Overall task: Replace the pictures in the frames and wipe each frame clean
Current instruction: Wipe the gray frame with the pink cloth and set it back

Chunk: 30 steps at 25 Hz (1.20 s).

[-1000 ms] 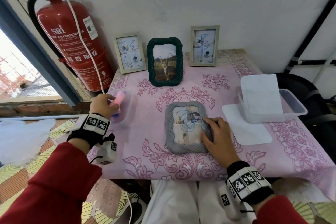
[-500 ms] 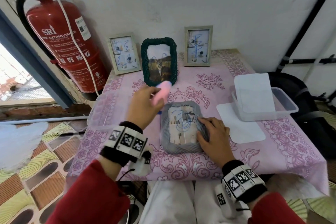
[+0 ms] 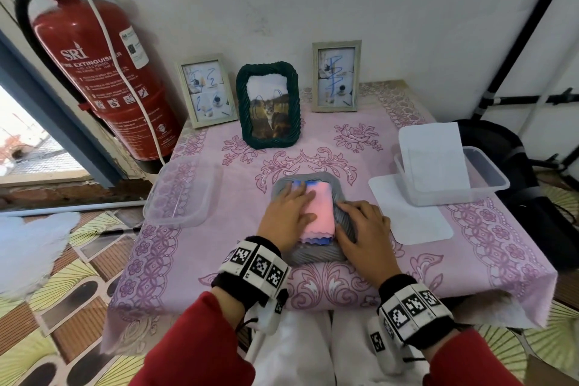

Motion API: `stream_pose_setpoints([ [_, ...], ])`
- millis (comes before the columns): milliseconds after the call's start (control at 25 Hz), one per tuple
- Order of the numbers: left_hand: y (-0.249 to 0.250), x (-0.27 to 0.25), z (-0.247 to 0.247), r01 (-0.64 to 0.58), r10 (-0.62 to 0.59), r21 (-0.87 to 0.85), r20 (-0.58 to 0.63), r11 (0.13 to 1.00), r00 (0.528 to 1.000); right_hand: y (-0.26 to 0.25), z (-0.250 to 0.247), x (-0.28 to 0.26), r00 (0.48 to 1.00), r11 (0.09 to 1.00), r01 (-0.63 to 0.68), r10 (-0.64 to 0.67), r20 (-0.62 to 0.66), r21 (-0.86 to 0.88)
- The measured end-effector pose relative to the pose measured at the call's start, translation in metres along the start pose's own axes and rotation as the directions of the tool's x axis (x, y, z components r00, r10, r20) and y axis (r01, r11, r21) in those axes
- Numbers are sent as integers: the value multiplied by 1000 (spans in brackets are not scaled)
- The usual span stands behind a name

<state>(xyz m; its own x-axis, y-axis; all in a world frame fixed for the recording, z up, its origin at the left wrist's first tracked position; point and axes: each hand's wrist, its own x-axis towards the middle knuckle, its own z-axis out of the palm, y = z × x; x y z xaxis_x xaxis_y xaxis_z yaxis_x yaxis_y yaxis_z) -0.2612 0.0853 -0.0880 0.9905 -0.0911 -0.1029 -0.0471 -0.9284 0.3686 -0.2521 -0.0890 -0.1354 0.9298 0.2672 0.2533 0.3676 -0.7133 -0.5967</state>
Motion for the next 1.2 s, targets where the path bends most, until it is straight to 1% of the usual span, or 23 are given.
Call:
stream_pose_setpoints([
  [80, -2, -2, 0, -12, 11, 7, 98, 1000, 995, 0, 0, 0, 1000, 1000, 0, 0, 6, 1],
  [120, -3, -4, 0, -22, 22, -6, 101, 1000, 995, 0, 0, 0, 1000, 1000, -1, 1, 9, 0],
  [160, -5, -5, 0, -36, 40, -69, 69, 997, 997, 0, 0, 1, 1000, 1000, -2, 2, 9, 0],
  [200, -6, -7, -1, -48, 51, -185, 16, 982, 999, 0, 0, 0, 1000, 1000, -4, 4, 10, 2],
  [240, -7, -9, -2, -53, 40, -312, -50, 949, 998, 0, 0, 1, 1000, 1000, -8, 8, 11, 6],
  [280, -11, -11, -3, -51, 7, -403, -111, 914, 994, 1, 0, 1, 1000, 1000, -11, 11, 11, 13],
  [320, -16, -14, -3, -29, -33, -431, -137, 902, 990, 1, 0, 1, 1000, 1000, -12, 12, 10, 23],
  [360, -22, -17, -2, 20, -74, -420, -113, 907, 991, 1, 0, 0, 1000, 999, -11, 11, 8, 30],
  [440, -35, -24, 1, 135, -130, -354, 38, 925, 991, 1, 0, 0, 1000, 999, -6, 6, 4, 36],
  [480, -40, -28, 4, 157, -133, -312, 99, 937, 986, 1, 0, 1, 1000, 999, -6, 6, 3, 34],
  [520, -45, -30, 7, 153, -123, -278, 122, 948, 985, 1, 0, 1, 1000, 999, -10, 10, 4, 33],
  [560, -48, -32, 11, 138, -111, -261, 114, 955, 987, 0, 0, 1, 1000, 999, -17, 16, 7, 36],
  [680, -52, -36, 19, 123, -118, -262, 35, 957, 992, -2, -3, 2, 997, 994, -66, 63, 34, 88],
  [800, -54, -39, 29, 79, -94, -199, -64, 977, 994, -9, -16, 12, 981, 972, -160, 137, 138, 171],
  [840, -54, -39, 32, 68, -85, -171, -98, 983, 992, -13, -22, 18, 974, 966, -176, 143, 175, 190],
  [880, -54, -40, 34, 61, -81, -156, -121, 986, 989, -18, -27, 24, 972, 968, -162, 124, 198, 190],
  [920, -54, -40, 36, 56, -78, -158, -136, 986, 988, -25, -32, 30, 975, 981, -110, 75, 210, 159],
  [960, -54, -40, 36, 48, -74, -167, -149, 985, 986, -32, -35, 37, 973, 995, -31, 8, 231, 96],
  [1000, -54, -40, 37, 41, -69, -175, -160, 984, 985, -39, -36, 43, 959, 998, 53, -58, 279, 22],
  [1040, -55, -40, 37, 35, -66, -179, -171, 983, 983, -46, -36, 49, 930, 991, 126, -101, 353, -49],
  [1120, -54, -41, 36, 30, -64, -176, -191, 984, 979, -54, -30, 59, 850, 959, 227, -110, 516, -170],
  [1160, -54, -42, 36, 30, -63, -171, -195, 985, 979, -55, -26, 63, 817, 945, 254, -96, 569, -205],
  [1200, -53, -42, 36, 29, -62, -166, -193, 986, 979, -55, -22, 66, 798, 939, 271, -96, 595, -211],
])
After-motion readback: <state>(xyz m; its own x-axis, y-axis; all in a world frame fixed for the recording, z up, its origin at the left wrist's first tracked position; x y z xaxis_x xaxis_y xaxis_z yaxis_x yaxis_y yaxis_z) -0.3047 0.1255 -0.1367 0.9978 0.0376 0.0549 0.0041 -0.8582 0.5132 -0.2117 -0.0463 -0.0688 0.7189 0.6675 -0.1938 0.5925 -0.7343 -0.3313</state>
